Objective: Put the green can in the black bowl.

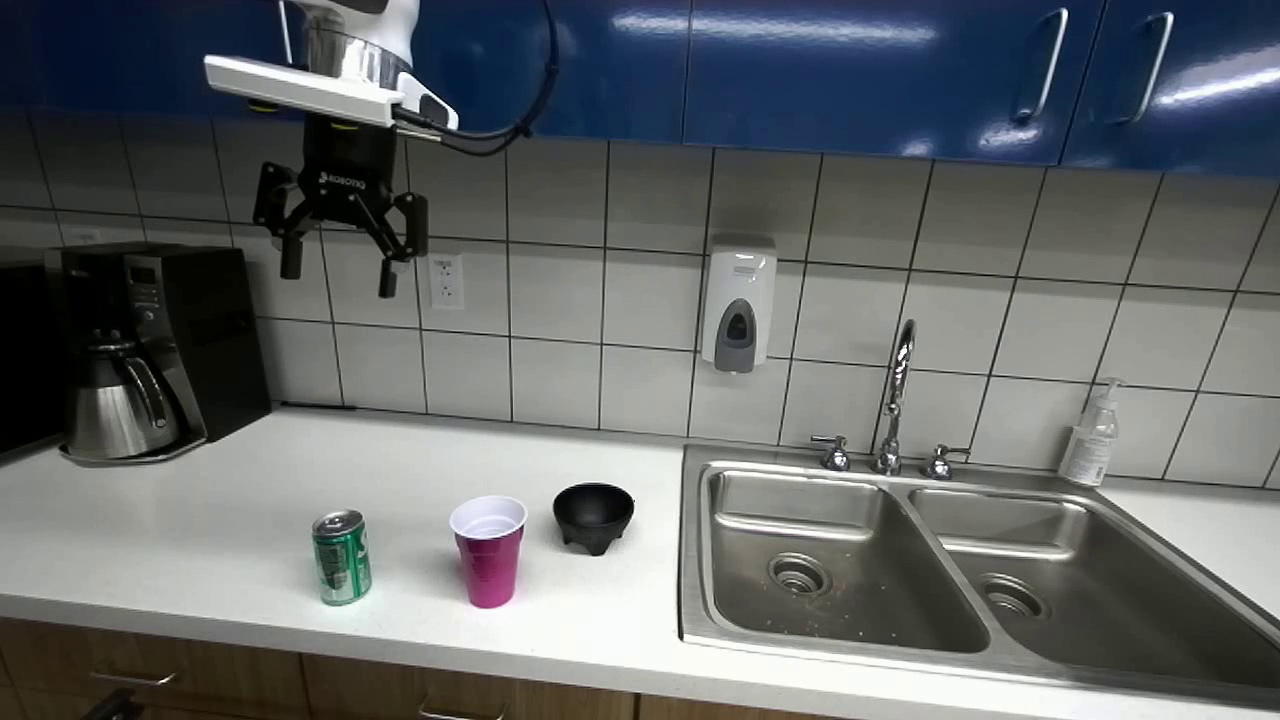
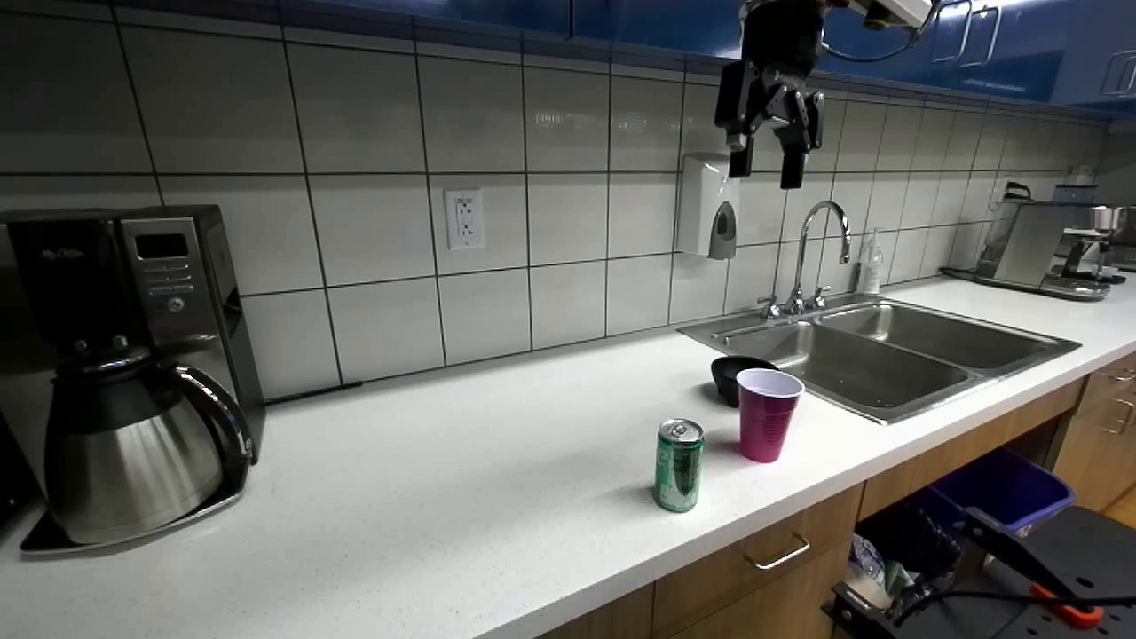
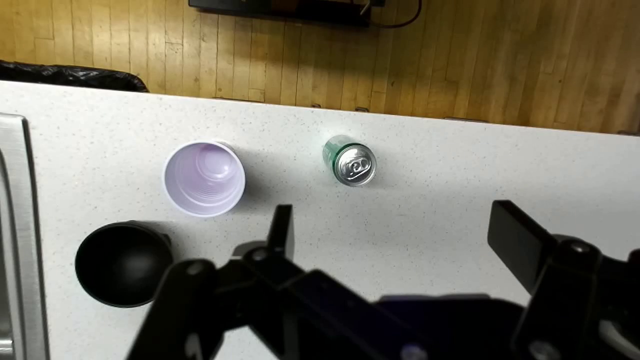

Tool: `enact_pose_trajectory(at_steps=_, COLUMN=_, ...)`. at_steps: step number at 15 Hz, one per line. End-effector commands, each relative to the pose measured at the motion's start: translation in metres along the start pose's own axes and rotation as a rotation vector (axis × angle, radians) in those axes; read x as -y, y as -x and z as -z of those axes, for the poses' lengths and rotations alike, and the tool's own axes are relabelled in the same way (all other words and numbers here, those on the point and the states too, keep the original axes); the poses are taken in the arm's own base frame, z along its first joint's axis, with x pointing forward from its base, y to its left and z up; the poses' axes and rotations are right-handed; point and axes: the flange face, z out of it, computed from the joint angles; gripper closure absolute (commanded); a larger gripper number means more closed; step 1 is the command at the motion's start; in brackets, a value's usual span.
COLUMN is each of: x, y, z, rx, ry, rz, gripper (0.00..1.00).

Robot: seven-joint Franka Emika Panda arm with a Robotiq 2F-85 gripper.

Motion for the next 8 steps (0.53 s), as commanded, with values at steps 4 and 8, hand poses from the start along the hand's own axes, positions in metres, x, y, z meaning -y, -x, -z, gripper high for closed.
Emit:
enact_pose_trajectory(at_steps=4, x=0.022, y=-0.006, z=-0.008, rx=0.010, ry=0.027, rz=-0.008, gripper=0.00)
enact_pose_trajectory(at_steps=8, x=0.046, y=-0.008, z=-0.017, rx=0.016, ry=0.050, rz=-0.033, gripper=0.00)
